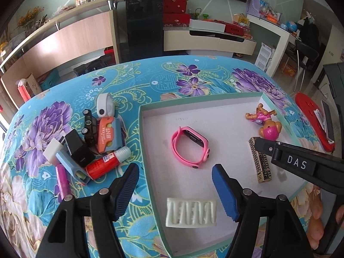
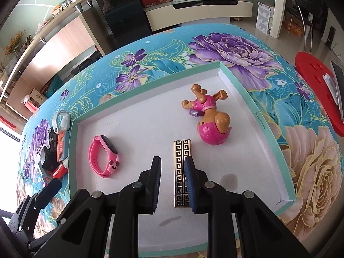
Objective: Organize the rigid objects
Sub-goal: 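Place the gold bar in the tray with the right gripper while the left gripper carries the clip there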
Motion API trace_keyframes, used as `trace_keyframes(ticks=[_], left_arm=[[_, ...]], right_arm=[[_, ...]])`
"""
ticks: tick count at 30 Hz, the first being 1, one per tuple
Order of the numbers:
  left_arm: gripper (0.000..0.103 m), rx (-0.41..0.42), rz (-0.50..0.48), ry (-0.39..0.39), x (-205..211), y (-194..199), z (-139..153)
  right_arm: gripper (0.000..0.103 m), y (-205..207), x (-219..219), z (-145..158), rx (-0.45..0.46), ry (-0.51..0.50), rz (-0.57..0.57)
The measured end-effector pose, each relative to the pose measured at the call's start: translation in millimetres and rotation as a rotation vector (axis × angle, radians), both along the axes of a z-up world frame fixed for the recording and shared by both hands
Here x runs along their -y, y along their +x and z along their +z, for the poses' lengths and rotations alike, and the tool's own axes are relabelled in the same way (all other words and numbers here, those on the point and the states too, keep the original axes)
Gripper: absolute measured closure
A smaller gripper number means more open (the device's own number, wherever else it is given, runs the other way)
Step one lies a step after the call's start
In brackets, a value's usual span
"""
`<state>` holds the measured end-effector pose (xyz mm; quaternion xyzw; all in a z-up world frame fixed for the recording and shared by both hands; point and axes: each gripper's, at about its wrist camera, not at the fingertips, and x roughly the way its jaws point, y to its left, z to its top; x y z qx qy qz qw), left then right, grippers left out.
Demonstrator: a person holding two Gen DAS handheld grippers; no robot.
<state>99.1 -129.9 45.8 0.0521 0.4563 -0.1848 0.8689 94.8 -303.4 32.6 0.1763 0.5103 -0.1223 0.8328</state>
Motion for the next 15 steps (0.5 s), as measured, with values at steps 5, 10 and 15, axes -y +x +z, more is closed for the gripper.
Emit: trace_keyframes(ticks=[5, 10, 15], left_arm=[[0.025, 0.007, 0.089, -0.011, -24.9, 8.4, 2.5], [0.006, -0.011, 0.213, -0.011, -57.3, 20.4, -4.8], [0.000, -0.024, 0.316, 0.000, -87.6, 27.8, -12.3]], right_arm=[[0.050, 3.2, -5.2, -0.4, 0.002, -0.006, 0.015], [0.034, 9.1, -17.3, -2.0, 0.001, -0.023, 0.051], [0.034, 15.1, -27.4, -4.7, 0.001, -0.026, 0.076]])
